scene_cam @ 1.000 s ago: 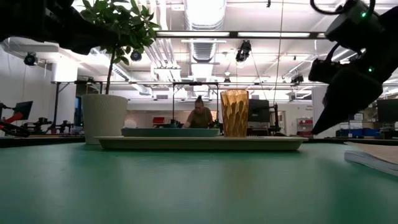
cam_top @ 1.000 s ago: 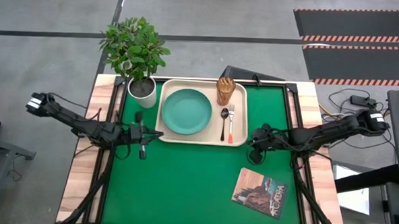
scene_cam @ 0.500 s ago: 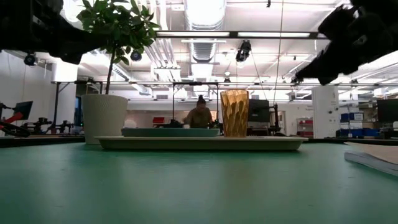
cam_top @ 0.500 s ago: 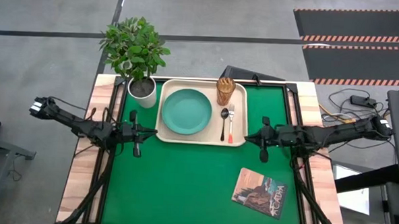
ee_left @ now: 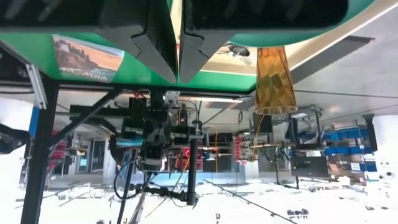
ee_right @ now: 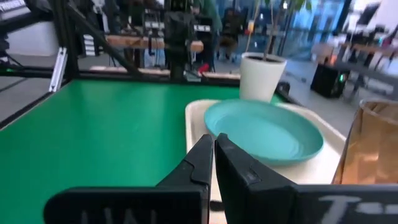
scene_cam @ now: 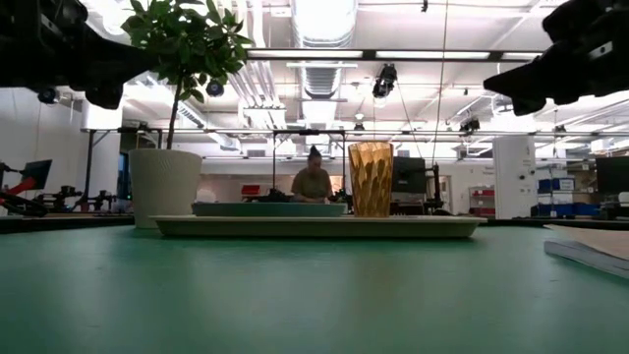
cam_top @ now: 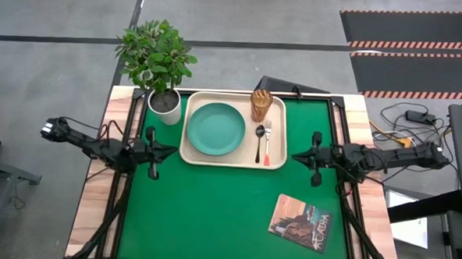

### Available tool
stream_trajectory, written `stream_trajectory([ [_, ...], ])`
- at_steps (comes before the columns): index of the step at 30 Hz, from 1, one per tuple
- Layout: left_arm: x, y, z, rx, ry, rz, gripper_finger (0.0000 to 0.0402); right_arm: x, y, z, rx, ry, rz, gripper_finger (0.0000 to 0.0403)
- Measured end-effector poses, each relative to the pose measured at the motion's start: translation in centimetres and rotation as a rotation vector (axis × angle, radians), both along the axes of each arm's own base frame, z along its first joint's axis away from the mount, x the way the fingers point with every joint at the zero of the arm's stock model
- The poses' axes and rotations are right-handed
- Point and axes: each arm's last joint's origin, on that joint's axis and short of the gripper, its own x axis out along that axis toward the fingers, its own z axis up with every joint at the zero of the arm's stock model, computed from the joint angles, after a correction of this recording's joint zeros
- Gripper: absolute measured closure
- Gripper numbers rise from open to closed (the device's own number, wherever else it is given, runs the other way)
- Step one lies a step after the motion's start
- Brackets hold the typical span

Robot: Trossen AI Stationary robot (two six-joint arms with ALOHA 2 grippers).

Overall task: Pick and place plate/cup/fork/spoon on tray
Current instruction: Return to Home Position

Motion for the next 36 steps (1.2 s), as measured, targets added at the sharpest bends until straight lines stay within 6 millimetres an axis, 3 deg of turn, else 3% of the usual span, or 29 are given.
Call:
stream_trajectory([
  [10, 0.1, 0.0, -0.2, 0.009, 0.022, 0.005, 0.0402, -1.4, -0.1, -0.9, -0.104, -0.143, 0.001, 0.0394],
  [16, 0.3, 0.0, -0.4, 0.015, 0.044, 0.028, 0.0402, -1.2, -0.1, -1.8, -0.224, -0.09, -0.003, 0.0394],
  [24, 0.6, -0.1, -0.8, 0.027, 0.082, 0.027, 0.0402, -1.2, -0.1, -2.0, -0.126, -0.07, -0.005, 0.0394],
  [36, 1.1, -0.3, -1.6, 0.056, 0.162, 0.026, 0.0402, -1.1, -0.1, -2.1, -0.123, -0.066, -0.004, 0.0394],
])
